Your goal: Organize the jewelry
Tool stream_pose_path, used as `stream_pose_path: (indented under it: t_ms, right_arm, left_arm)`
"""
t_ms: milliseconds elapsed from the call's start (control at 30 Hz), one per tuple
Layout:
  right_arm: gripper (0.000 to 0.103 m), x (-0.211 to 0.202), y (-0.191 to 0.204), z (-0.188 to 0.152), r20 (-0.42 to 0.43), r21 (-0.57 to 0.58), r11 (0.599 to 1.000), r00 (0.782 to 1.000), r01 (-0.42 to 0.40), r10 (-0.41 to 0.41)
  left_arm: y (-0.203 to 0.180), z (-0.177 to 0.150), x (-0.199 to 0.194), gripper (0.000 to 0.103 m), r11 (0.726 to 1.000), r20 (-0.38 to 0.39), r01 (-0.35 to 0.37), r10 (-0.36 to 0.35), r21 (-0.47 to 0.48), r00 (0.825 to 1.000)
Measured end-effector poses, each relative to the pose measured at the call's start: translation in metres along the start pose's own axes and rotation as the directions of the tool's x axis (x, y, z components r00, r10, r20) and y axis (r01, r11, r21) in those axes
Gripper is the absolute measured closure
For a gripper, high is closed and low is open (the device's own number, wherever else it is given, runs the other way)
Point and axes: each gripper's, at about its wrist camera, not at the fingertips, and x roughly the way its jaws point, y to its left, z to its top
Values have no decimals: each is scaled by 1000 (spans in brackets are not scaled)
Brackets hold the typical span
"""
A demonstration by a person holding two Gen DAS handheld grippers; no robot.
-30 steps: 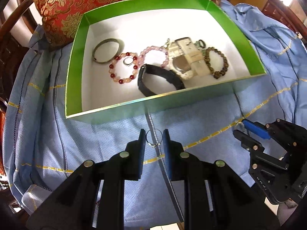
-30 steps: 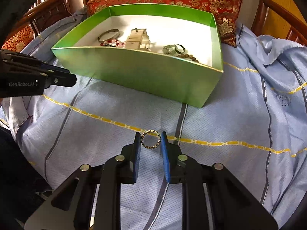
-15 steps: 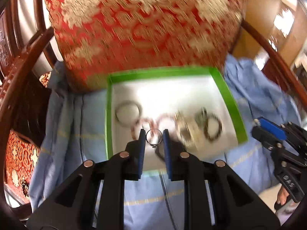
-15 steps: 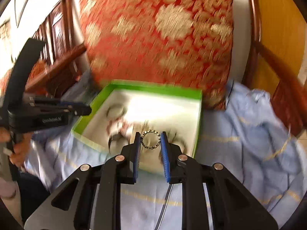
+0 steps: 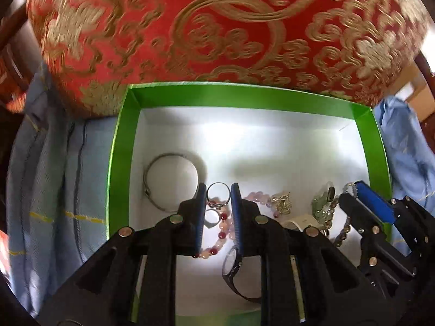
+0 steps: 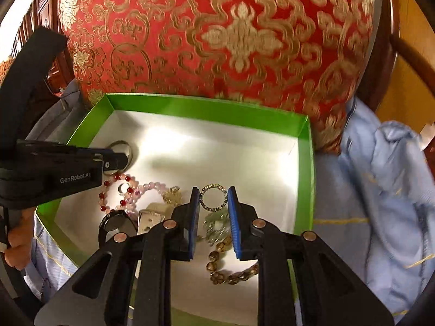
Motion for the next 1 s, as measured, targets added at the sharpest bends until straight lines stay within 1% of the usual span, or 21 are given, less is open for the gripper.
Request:
stream_pose_path:
  t_ms: [100, 233, 267, 300, 333, 367, 433, 533, 567, 600, 633, 667, 700, 767, 800, 833, 867, 900, 933, 967, 1000]
  right_arm:
    - [82, 2, -4, 0, 2, 19, 1000, 1000, 2, -2]
    - [82, -6, -5, 1, 18, 15, 1000, 1000, 16, -16]
    - [74, -8, -5, 1, 21, 15, 1000, 999, 24, -24]
    - [66, -11, -5, 1, 26, 15, 999, 999, 31, -31]
    - [48, -13, -5, 0, 31, 17, 999, 999, 35, -36]
    - [38, -19, -5, 0, 50, 23, 999, 998, 42, -44]
    - [38, -26, -6, -1, 73, 27, 999, 996, 46, -48]
    - [37, -35, -8, 0, 83, 36, 999, 996, 40, -43]
    - [31, -40, -9, 0, 89, 42, 998, 995, 40, -44]
    - [28, -45, -9, -1, 96, 45, 998, 994, 40, -45]
    - [25, -50, -9, -2, 106, 48, 998, 993, 41, -46]
    - [23, -57, -8, -3, 123, 51, 998, 991, 45, -51]
    - [21, -66, -7, -6, 141, 54, 997, 988, 52, -59]
    - [14, -81, -4, -13, 164, 58, 996, 984, 61, -70]
    - [12, -90, -2, -18, 180, 62, 996, 981, 65, -75]
    - [6, -96, 0, -22, 187, 63, 996, 979, 68, -78]
    - [3, -104, 3, -27, 193, 65, 995, 978, 74, -85]
    - [3, -111, 5, -32, 206, 67, 995, 974, 79, -91]
    - [3, -115, 6, -36, 212, 70, 994, 972, 84, -97]
    - [3, -119, 9, -40, 214, 71, 993, 971, 97, -110]
    - [3, -117, 10, -41, 209, 70, 992, 971, 105, -118]
  left_arm:
    - [-9, 0, -10, 84, 1000, 37, 15, -15, 11, 999]
    - [-22, -6, -20, 84, 998, 73, 20, -24, 60, 997]
    - [-25, -7, -22, 82, 998, 73, 23, -28, 67, 997]
    - [-27, -8, -23, 68, 997, 75, 20, -25, 74, 997]
    - [-28, -9, -24, 58, 997, 81, 9, -15, 78, 997]
    - [-31, -9, -26, 47, 997, 98, -10, 2, 83, 995]
    - [-39, -9, -30, 47, 994, 137, -49, 35, 101, 990]
    - [-41, -11, -42, 42, 993, 166, -55, 38, 101, 985]
    - [-42, -12, -47, 39, 993, 182, -66, 47, 97, 982]
    - [-42, -12, -52, 38, 993, 198, -73, 53, 92, 979]
    - [-40, -13, -62, 38, 994, 230, -81, 63, 71, 971]
    - [-38, -13, -73, 34, 996, 261, -84, 70, 43, 963]
    - [-37, -17, -85, 27, 996, 289, -83, 74, 18, 954]
    - [-36, -31, -114, 20, 998, 350, -50, 57, -29, 935]
    - [-35, -40, -128, 16, 999, 376, -32, 45, -41, 926]
    - [-31, -45, -139, 13, 999, 396, -21, 36, -41, 918]
    - [-34, -53, -148, 7, 999, 420, -15, 29, -36, 907]
    - [-36, -59, -153, 5, 999, 436, -23, 32, -26, 900]
    - [-39, -62, -153, 5, 999, 439, -35, 40, -19, 898]
    - [-38, -65, -154, 4, 999, 435, -47, 48, -15, 899]
    - [-38, -68, -154, 4, 999, 423, -53, 53, -12, 905]
